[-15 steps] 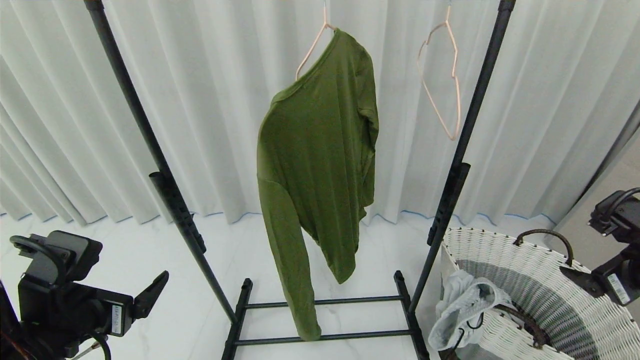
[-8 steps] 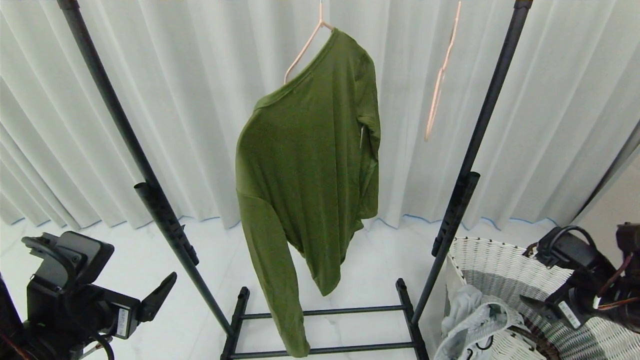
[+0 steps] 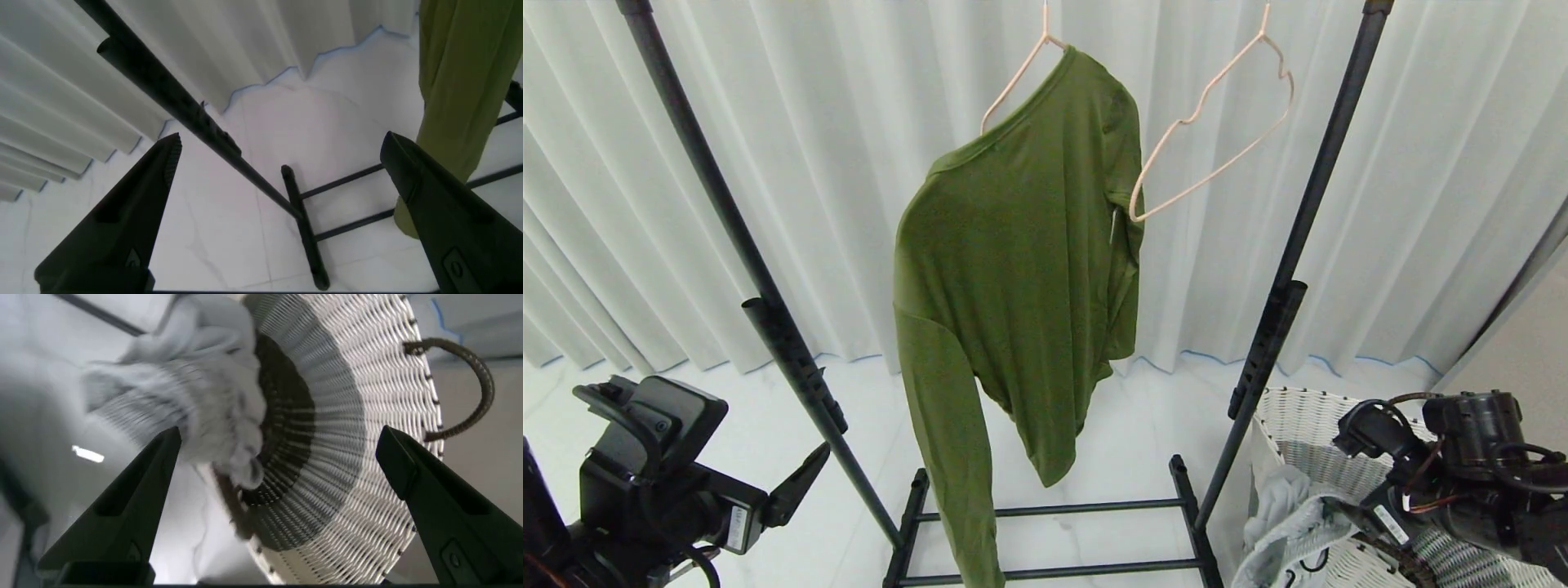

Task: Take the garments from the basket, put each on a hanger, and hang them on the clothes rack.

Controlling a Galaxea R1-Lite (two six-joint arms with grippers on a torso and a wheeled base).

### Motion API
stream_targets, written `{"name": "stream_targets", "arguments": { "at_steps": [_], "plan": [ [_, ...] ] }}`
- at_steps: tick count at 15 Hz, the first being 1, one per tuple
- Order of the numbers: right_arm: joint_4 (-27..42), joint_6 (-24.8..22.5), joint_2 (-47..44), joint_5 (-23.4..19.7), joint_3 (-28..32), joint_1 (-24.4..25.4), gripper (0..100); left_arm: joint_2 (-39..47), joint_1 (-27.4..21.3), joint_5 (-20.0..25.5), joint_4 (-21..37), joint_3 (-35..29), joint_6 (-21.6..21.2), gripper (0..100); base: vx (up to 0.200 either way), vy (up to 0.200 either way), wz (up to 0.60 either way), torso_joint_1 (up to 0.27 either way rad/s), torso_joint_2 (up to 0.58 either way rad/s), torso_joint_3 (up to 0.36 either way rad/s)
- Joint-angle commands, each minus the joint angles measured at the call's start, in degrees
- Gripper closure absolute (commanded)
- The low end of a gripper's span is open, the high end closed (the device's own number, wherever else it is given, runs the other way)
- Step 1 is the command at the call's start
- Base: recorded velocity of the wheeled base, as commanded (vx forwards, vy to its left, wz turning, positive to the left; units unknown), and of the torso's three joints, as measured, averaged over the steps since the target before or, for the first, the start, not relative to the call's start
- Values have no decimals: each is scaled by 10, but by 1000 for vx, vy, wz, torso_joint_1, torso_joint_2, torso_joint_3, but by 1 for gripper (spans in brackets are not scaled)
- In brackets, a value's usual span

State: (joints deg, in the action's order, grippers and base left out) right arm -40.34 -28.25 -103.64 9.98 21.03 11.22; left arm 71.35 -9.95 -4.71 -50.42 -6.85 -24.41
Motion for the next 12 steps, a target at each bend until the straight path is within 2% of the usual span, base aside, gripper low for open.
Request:
{"name": "stream_targets", "arguments": {
  "at_steps": [1,6,7,10,12],
  "plan": [
    [-26,1,-65,5,2,0,0,-5,-1,0,0,3,0,0,0,0,0,0,0,0],
    [-62,2,-90,5,1,0,0,-4,-2,0,0,6,0,0,0,0,0,0,0,0],
    [-66,2,-95,5,1,0,100,-4,-2,0,0,6,0,0,0,0,0,0,0,0],
    [-72,3,-90,9,0,11,100,-3,-1,0,0,15,0,0,0,0,0,0,0,0],
    [-74,20,-66,11,9,23,100,-5,-1,-1,0,17,0,0,0,0,0,0,0,0]
  ]
}}
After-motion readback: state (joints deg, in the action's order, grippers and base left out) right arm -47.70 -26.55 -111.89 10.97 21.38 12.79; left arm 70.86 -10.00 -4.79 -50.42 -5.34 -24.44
